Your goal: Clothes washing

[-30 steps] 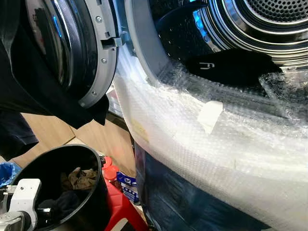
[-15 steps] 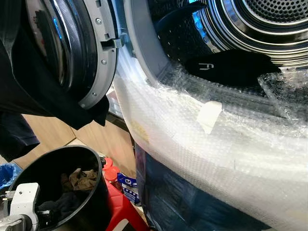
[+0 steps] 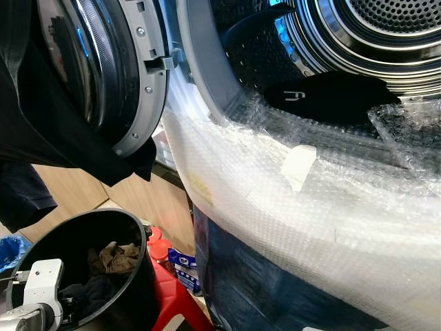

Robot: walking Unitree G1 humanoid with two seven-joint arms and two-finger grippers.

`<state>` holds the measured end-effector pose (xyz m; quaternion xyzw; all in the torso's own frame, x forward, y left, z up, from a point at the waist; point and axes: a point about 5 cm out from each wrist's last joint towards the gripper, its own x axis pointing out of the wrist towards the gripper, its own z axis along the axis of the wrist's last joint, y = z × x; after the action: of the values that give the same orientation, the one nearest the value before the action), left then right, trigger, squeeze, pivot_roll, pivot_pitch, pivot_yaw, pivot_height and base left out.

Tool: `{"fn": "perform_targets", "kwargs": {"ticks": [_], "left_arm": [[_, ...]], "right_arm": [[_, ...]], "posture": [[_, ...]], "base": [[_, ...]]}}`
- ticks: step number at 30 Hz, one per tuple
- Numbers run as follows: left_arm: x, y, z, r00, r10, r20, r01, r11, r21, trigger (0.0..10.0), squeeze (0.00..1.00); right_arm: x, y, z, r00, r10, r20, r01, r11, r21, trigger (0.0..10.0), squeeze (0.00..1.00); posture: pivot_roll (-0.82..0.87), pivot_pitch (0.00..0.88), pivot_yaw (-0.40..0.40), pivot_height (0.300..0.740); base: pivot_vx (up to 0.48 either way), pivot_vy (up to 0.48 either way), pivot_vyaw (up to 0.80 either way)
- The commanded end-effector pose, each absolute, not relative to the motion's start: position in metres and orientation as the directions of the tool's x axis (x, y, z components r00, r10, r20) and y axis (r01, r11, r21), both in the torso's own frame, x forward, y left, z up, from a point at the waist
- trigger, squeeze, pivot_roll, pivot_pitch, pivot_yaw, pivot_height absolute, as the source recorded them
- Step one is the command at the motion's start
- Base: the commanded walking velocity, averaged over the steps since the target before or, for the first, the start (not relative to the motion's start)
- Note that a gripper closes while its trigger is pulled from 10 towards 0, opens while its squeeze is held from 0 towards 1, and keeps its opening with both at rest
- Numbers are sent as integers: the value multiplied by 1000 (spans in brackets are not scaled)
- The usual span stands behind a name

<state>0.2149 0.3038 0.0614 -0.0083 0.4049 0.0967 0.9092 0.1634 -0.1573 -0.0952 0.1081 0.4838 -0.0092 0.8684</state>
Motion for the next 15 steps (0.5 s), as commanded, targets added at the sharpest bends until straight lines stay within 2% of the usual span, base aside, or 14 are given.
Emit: {"fn": "perform_targets", "kwargs": {"ticks": [1,13,15], "left_arm": [[216,304,61,650,173,-740,-171,982,80,0,0],[215,303,61,656,172,-735,-142,984,104,0,0],[215,303,63,657,194,-728,-123,981,150,0,0]], "right_arm": [[161,-154,-96,524,97,-846,120,975,186,10000,0],[165,-153,-95,530,103,-842,101,978,183,10000,0],[167,-154,-94,532,102,-840,98,979,181,10000,0]], "posture": [[256,33,97,740],[259,41,93,740],[260,41,93,740]], "base": [[0,0,0],[0,0,0],[0,0,0]]}}
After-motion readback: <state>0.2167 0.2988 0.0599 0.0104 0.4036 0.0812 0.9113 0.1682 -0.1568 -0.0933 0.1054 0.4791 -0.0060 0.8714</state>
